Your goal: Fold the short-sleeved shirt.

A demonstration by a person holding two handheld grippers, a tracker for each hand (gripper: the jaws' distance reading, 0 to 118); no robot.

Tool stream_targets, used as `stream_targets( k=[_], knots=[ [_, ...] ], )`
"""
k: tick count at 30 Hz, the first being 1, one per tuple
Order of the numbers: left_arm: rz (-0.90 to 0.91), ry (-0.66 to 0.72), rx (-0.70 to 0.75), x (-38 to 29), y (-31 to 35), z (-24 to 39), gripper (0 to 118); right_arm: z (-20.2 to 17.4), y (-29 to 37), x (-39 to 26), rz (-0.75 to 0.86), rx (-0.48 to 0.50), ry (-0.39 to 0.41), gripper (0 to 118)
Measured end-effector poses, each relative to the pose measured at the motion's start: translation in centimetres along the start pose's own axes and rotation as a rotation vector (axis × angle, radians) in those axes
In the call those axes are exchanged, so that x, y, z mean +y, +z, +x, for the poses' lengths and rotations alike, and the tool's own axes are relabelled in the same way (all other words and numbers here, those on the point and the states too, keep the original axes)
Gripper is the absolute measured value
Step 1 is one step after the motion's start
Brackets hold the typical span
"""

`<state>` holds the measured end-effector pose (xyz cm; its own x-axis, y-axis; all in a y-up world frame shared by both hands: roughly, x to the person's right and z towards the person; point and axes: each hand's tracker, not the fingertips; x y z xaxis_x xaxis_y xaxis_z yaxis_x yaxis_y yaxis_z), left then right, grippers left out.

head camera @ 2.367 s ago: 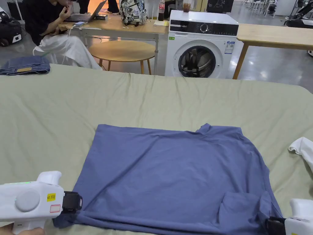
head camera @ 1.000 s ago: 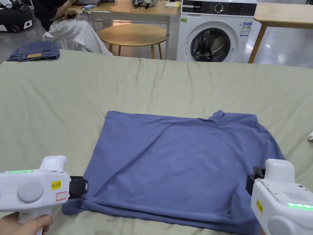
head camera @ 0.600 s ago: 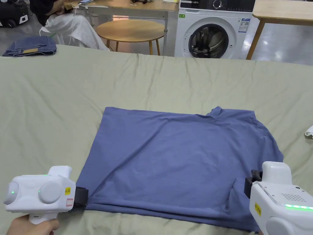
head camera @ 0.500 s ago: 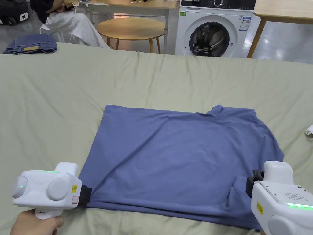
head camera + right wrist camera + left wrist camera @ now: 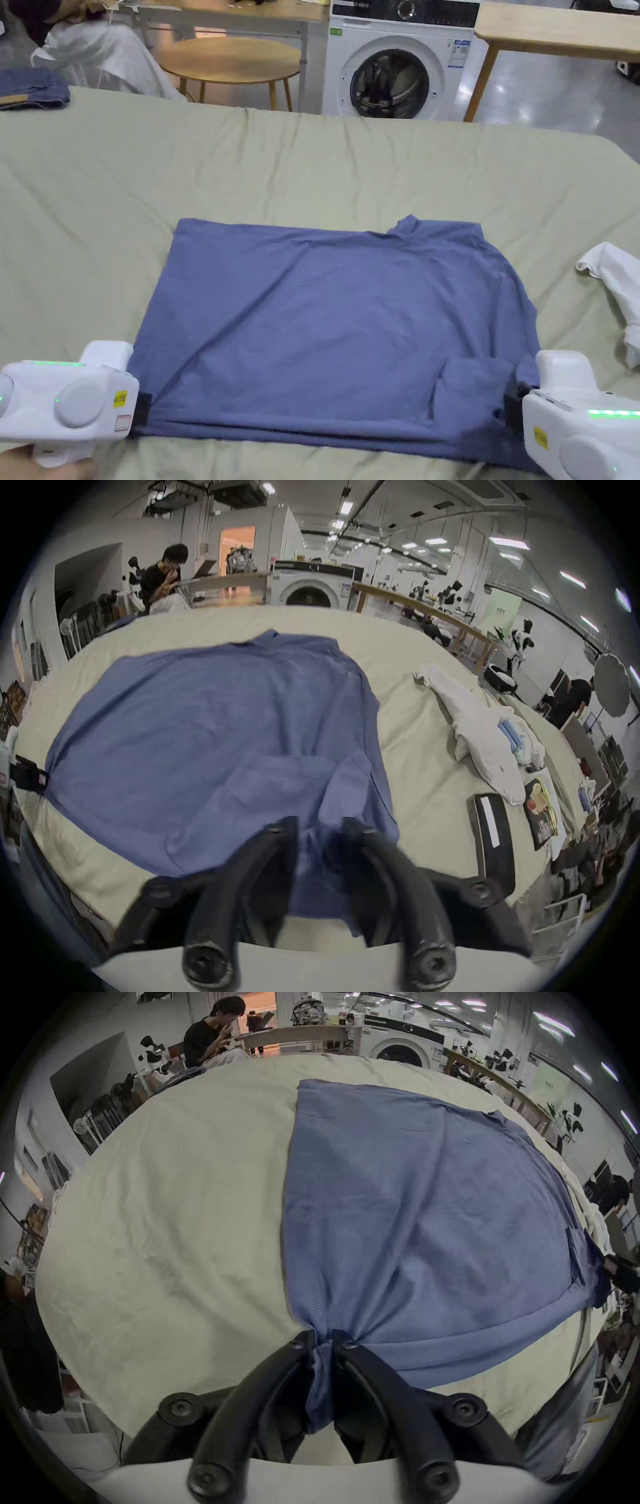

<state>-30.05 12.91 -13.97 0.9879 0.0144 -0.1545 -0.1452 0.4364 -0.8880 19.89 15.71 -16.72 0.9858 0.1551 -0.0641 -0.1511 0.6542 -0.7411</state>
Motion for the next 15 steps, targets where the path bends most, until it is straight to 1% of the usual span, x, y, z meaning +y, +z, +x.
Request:
stream_targets(
  k=[1, 2, 3, 6, 8, 9, 10, 12, 13, 14, 15],
  knots=[
    [0.001, -0.001, 0.0, 0.0, 0.0, 0.0, 4, 0.3, -0.3, -0.2, -0.032, -0.002, 0.003, 47],
    [0.002, -0.003, 0.0, 0.0, 0.0, 0.0, 4, 0.6, -0.4, -0.4, -0.05, -0.009, 0.002, 58],
    [0.003, -0.003, -0.001, 0.0, 0.1, 0.0, 4, 0.7, -0.7, -0.8, -0.091, -0.009, 0.01, 62],
    [0.005, 0.003, -0.007, -0.1, 0.2, -0.1, 4, 0.9, -1.7, -1.8, -0.166, -0.015, 0.029, 61],
    [0.006, 0.007, -0.012, -0.1, 0.2, -0.3, 4, 1.0, -2.3, -2.4, -0.185, -0.017, 0.018, 61],
    [0.008, 0.009, -0.015, -0.2, 0.2, -0.3, 4, 1.1, -2.7, -2.7, -0.2, -0.006, 0.003, 59],
    [0.008, 0.01, -0.018, -0.2, 0.3, -0.4, 4, 1.2, -2.8, -3.0, -0.209, 0.007, -0.019, 49],
    [0.008, 0.016, -0.026, -0.2, 0.3, -0.5, 4, 1.3, -2.9, -3.3, -0.211, 0.046, -0.063, 34],
    [0.009, 0.018, -0.029, -0.2, 0.4, -0.5, 4, 1.4, -2.7, -3.2, -0.207, 0.052, -0.073, 18],
    [0.009, 0.021, -0.033, -0.2, 0.4, -0.6, 4, 1.4, -2.6, -3.2, -0.204, 0.05, -0.074, 13],
    [0.01, 0.026, -0.037, -0.2, 0.5, -0.7, 4, 1.5, -2.5, -3.2, -0.201, 0.06, -0.075, 11]
  ],
)
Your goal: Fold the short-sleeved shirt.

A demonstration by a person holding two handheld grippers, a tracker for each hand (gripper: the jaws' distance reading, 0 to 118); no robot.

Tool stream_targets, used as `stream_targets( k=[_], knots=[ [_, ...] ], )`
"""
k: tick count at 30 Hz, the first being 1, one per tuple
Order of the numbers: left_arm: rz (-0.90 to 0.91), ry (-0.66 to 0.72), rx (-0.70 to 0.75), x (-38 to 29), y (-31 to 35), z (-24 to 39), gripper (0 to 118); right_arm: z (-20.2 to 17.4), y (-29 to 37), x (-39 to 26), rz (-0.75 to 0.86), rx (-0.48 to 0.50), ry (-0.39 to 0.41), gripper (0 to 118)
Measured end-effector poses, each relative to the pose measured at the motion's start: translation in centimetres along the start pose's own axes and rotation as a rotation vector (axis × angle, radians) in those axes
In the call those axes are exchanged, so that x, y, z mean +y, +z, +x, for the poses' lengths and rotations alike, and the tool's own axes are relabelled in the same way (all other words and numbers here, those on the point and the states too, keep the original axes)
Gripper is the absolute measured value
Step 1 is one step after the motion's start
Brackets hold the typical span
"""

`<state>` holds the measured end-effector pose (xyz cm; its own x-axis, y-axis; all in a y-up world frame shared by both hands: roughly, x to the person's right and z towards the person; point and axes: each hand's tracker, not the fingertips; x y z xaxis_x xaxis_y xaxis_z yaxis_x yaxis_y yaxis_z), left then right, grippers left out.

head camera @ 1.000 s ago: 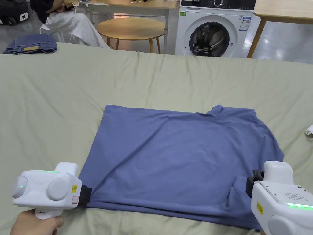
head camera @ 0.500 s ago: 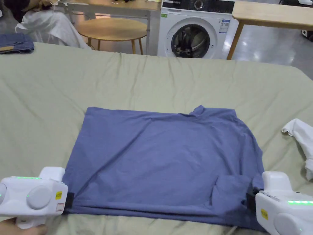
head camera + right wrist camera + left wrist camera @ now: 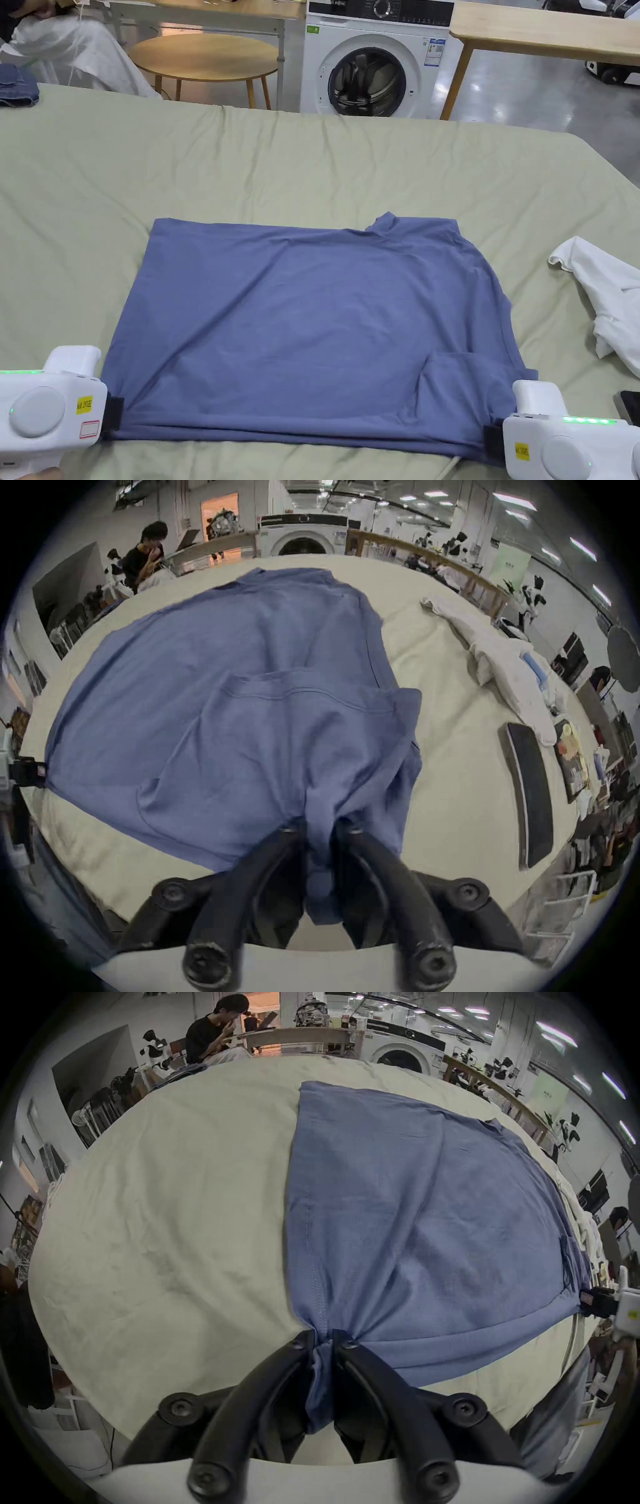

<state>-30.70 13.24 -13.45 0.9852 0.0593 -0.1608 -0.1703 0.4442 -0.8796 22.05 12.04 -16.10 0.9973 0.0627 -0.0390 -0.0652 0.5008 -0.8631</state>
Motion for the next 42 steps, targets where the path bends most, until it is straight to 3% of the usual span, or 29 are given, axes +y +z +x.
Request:
stream_targets(
  k=[6, 11, 21, 29, 42],
  knots=[
    [0.013, 0.004, -0.018, 0.0, 0.8, -0.3, 4, 0.8, 1.3, -0.3, 0.036, 0.053, -0.039, 9],
    [0.08, 0.015, -0.037, 1.0, 2.4, -0.5, 4, 1.0, 3.0, 0.7, 0.089, 0.073, -0.024, 9],
    [0.207, -0.001, -0.073, 8.2, 3.8, 0.1, 4, 0.4, 4.3, 9.2, 0.218, 0.084, -0.052, 9],
    [0.224, 0.048, -0.112, 15.7, 1.3, -0.2, 4, 1.0, 0.0, 17.9, 0.22, 0.084, -0.102, 9],
    [0.079, 0.052, -0.069, 20.1, -6.8, 0.4, 4, -1.0, -8.7, 22.0, 0.103, 0.055, -0.03, 11]
  ],
)
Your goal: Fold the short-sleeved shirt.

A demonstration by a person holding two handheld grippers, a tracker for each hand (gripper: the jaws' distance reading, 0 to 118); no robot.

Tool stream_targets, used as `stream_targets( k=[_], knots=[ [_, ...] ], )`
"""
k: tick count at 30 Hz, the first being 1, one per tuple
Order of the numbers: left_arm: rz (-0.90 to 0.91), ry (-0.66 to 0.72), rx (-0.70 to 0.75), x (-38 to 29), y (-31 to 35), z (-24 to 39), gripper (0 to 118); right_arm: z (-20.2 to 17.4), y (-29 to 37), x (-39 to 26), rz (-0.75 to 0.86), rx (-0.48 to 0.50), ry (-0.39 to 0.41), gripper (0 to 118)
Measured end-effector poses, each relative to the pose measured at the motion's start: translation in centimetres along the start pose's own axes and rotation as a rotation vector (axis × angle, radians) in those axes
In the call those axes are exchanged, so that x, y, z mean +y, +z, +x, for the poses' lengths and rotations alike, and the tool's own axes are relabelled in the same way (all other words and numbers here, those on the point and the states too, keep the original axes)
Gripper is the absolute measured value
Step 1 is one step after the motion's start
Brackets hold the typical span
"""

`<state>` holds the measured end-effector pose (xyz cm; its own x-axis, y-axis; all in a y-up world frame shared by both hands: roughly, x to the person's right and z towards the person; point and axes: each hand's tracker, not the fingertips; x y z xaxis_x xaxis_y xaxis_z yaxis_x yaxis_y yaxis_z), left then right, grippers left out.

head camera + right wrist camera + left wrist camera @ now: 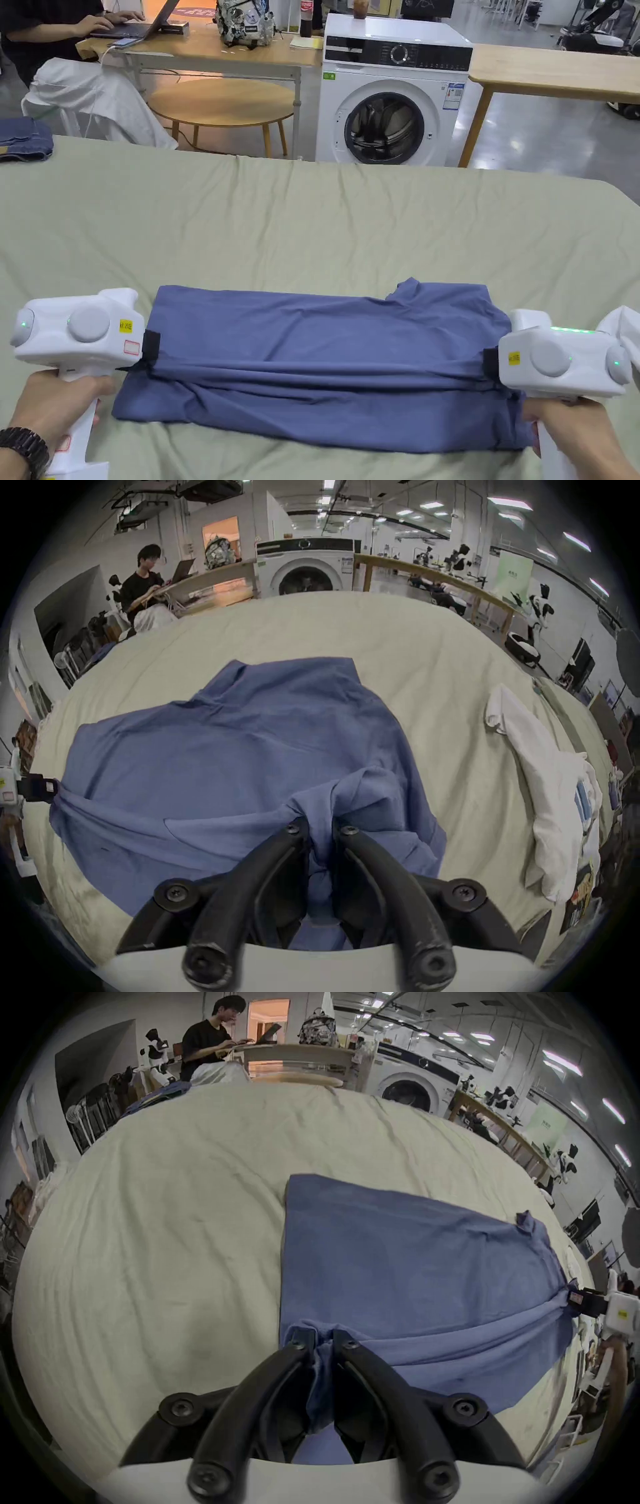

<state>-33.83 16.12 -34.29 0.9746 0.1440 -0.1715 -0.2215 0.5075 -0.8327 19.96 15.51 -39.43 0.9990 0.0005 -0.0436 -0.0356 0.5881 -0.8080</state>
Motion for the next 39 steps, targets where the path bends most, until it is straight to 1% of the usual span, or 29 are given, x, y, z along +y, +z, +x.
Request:
stream_targets(
  k=[1, 3, 4, 5, 7, 8, 11, 13, 15, 16, 17, 18, 19, 20, 21, 22, 24, 25, 29, 32, 34, 37, 39],
  knots=[
    [-0.009, 0.0, 0.004, -0.1, -0.3, 0.0, 4, 0.0, -0.4, 0.1, -0.006, -0.001, 0.003, 14],
    [-0.012, -0.002, 0.003, -0.2, -0.7, -0.1, 5, -0.2, -0.7, 0.2, 0.003, -0.021, 0.014, 26],
    [-0.012, -0.001, 0.006, -0.2, -0.6, -0.1, 12, -0.4, -0.4, 0.3, 0.012, -0.04, 0.025, 35],
    [-0.007, -0.003, 0.008, -0.3, -0.4, -0.1, 24, -0.4, -0.2, 0.3, 0.02, -0.049, 0.029, 44],
    [0.014, -0.008, 0.028, -0.3, 0.4, 0.1, 57, -0.7, 0.7, 0.3, 0.055, -0.073, 0.037, 68],
    [0.031, -0.011, 0.019, -0.4, 1.1, 0.0, 62, -0.8, 1.3, 0.4, 0.082, -0.076, 0.041, 70],
    [0.097, -0.005, -0.007, -0.7, 3.3, 0.5, 63, -1.4, 3.4, 0.0, 0.196, -0.067, 0.046, 70],
    [0.16, -0.032, -0.031, -1.2, 5.1, 1.2, 63, -2.4, 5.3, -0.8, 0.253, -0.056, 0.053, 70],
    [0.216, -0.051, -0.039, -1.8, 6.5, 1.8, 62, -3.2, 6.8, -1.5, 0.33, -0.049, 0.045, 68],
    [0.257, -0.071, -0.045, -2.3, 7.4, 2.2, 60, -3.7, 7.6, -1.9, 0.358, -0.044, 0.046, 59],
    [0.285, -0.082, -0.04, -2.7, 8.0, 2.6, 52, -4.1, 7.7, -2.2, 0.369, -0.034, 0.052, 47],
    [0.32, -0.101, -0.036, -3.3, 8.6, 2.9, 40, -4.6, 8.3, -2.7, 0.392, -0.026, 0.057, 30],
    [0.352, -0.104, -0.033, -3.9, 9.2, 3.2, 21, -5.1, 8.9, -3.2, 0.411, -0.024, 0.06, 15],
    [0.372, -0.112, -0.029, -4.4, 9.6, 3.5, 12, -5.5, 9.4, -3.6, 0.427, -0.024, 0.059, 14],
    [0.404, -0.127, -0.015, -5.1, 10.2, 3.8, 7, -6.4, 10.6, -4.3, 0.462, -0.025, 0.049, 11],
    [0.425, -0.127, 0.006, -5.6, 10.3, 4.0, 5, -6.7, 11.2, -4.8, 0.463, -0.01, 0.051, 9],
    [0.439, -0.124, 0.001, -6.7, 11.0, 4.1, 1, -7.3, 12.1, -5.6, 0.474, 0.017, 0.035, 3],
    [0.449, -0.112, -0.003, -7.2, 11.3, 4.1, 0, -7.5, 11.9, -5.8, 0.478, 0.016, 0.032, 0],
    [0.453, -0.088, -0.007, -8.7, 11.4, 3.4, 0, -8.6, 13.1, -7.4, 0.503, 0.022, 0.027, 0],
    [0.42, -0.024, 0.001, -9.6, 10.9, 1.9, 0, -9.0, 13.5, -8.2, 0.491, 0.03, 0.032, 0],
    [0.376, 0.009, -0.024, -9.8, 10.2, 0.6, 0, -8.7, 13.0, -8.5, 0.478, 0.036, 0.027, 0],
    [0.276, 0.035, -0.011, -8.9, 8.4, -1.6, 0, -8.8, 13.0, -9.0, 0.452, 0.039, 0.03, 0],
    [0.236, 0.046, -0.028, -8.0, 7.1, -3.1, 0, -8.8, 12.8, -9.2, 0.439, 0.04, 0.036, 0]
  ],
)
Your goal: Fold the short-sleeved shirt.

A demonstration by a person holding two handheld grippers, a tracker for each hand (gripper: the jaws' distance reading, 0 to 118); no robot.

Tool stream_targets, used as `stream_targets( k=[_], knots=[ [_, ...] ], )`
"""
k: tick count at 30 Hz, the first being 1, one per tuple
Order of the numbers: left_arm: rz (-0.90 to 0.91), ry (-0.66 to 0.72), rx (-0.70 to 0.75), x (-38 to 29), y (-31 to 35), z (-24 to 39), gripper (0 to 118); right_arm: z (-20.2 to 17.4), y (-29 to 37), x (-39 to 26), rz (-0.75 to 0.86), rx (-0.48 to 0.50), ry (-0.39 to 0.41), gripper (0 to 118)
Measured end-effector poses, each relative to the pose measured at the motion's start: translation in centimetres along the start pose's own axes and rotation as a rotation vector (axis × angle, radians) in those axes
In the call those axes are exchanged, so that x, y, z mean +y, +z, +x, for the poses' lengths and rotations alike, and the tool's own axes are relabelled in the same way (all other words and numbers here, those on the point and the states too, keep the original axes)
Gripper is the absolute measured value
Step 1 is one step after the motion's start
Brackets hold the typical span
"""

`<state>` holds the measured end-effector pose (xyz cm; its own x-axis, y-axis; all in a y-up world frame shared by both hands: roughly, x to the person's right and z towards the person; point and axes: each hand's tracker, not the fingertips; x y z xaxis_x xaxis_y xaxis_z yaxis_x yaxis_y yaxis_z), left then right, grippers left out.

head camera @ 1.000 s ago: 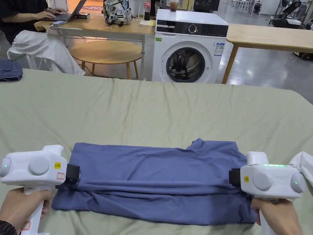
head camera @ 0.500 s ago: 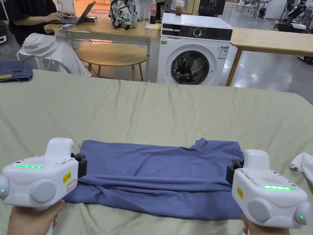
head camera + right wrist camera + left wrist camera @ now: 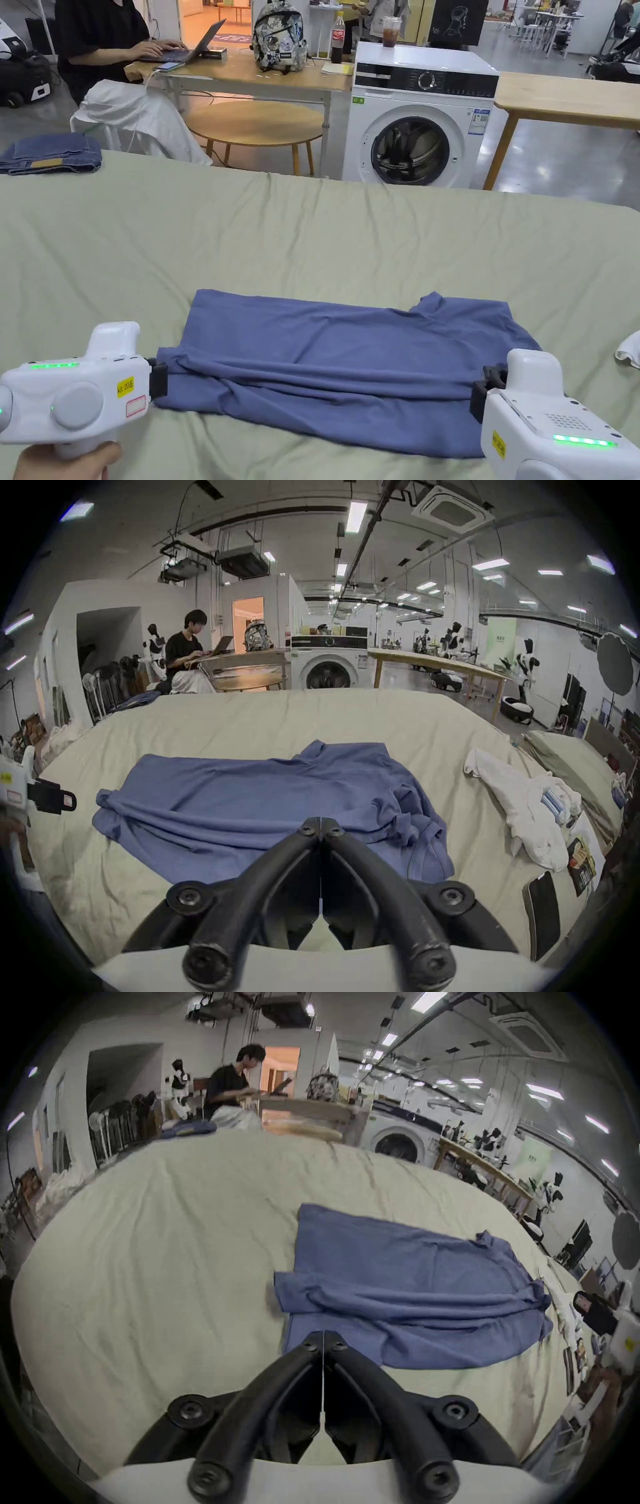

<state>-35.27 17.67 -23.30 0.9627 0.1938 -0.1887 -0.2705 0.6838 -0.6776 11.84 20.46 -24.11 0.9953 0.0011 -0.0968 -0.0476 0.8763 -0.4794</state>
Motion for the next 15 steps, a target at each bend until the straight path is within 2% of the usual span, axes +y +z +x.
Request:
stream_targets(
  k=[6, 7, 8, 9, 10, 11, 15],
  knots=[
    [-0.16, 0.042, -0.06, 3.0, -4.1, -1.9, 0, 0.2, 0.0, -0.5, -0.029, -0.004, 0.009, 0],
    [-0.216, 0.048, -0.085, 3.0, -3.8, -0.9, 6, 0.3, -0.1, -0.7, -0.037, -0.006, 0.011, 0],
    [-0.261, 0.061, -0.101, 3.3, -4.4, -0.9, 20, 0.4, -0.2, -0.8, -0.043, -0.007, 0.012, 0],
    [-0.307, 0.073, -0.099, 3.5, -5.1, -0.8, 42, 0.5, -0.3, -0.9, -0.052, -0.009, 0.016, 0],
    [-0.331, 0.087, -0.107, 3.5, -5.7, -0.9, 71, 0.7, -0.6, -1.4, -0.058, -0.012, 0.021, 0],
    [-0.338, 0.094, -0.093, 3.4, -5.3, -0.3, 77, 0.8, -0.7, -1.5, -0.064, -0.017, 0.026, 0],
    [-0.396, 0.053, -0.005, 2.8, -6.4, 1.1, 77, 1.1, -0.2, -1.6, -0.084, -0.024, 0.029, 0]
  ],
)
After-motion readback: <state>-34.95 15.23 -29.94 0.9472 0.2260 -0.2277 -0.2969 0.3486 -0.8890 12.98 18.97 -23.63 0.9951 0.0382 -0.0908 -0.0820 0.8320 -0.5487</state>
